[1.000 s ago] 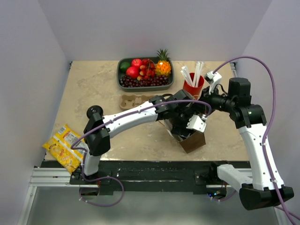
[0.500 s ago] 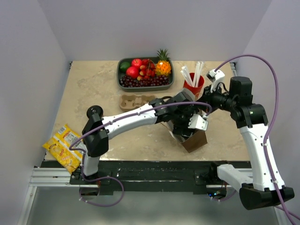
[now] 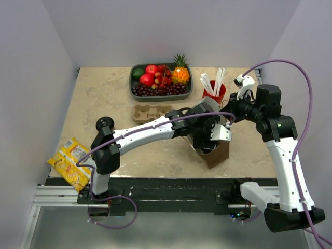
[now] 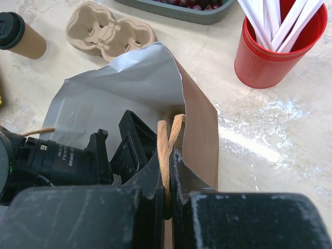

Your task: Pack the takeout coffee

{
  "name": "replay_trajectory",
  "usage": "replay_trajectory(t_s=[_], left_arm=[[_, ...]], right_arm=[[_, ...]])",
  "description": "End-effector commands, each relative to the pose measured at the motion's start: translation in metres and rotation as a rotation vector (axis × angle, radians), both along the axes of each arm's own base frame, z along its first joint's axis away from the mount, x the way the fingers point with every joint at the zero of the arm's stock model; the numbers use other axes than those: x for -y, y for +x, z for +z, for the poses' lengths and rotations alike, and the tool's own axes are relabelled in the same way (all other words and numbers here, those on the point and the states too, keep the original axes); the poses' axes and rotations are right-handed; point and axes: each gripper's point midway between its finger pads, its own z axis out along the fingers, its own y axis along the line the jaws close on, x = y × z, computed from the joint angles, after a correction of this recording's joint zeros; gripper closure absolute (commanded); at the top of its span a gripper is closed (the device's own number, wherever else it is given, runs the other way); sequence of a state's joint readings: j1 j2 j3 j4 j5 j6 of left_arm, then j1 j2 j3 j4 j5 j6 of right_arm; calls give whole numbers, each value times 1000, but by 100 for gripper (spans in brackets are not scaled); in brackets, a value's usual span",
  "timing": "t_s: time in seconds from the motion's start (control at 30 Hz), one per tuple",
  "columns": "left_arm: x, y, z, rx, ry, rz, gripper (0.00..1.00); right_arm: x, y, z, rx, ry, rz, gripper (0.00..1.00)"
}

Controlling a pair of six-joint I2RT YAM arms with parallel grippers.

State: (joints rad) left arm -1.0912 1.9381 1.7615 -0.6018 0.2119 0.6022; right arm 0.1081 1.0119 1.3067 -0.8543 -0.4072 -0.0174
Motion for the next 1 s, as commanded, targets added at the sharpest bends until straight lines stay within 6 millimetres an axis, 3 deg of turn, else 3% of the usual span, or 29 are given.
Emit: replay_trajectory(t_s=[0.0, 0.4, 0.7, 0.9, 0.97], left_arm=[[1, 15, 41, -9, -103, 107, 10], [11, 23, 109, 37, -347, 176, 7], [-2, 51, 110, 10, -336, 347, 8], [0, 48, 111, -83, -385, 349, 8], [1, 44, 120, -147, -437, 330, 8]], right_arm=[[9, -7, 1, -1, -23, -39, 100], [16, -2, -18, -43, -52, -73, 100], [29, 4, -19, -44, -58, -115, 100], [25, 6, -20, -47, -45, -96, 100], [25, 6, -20, -49, -43, -94, 100]])
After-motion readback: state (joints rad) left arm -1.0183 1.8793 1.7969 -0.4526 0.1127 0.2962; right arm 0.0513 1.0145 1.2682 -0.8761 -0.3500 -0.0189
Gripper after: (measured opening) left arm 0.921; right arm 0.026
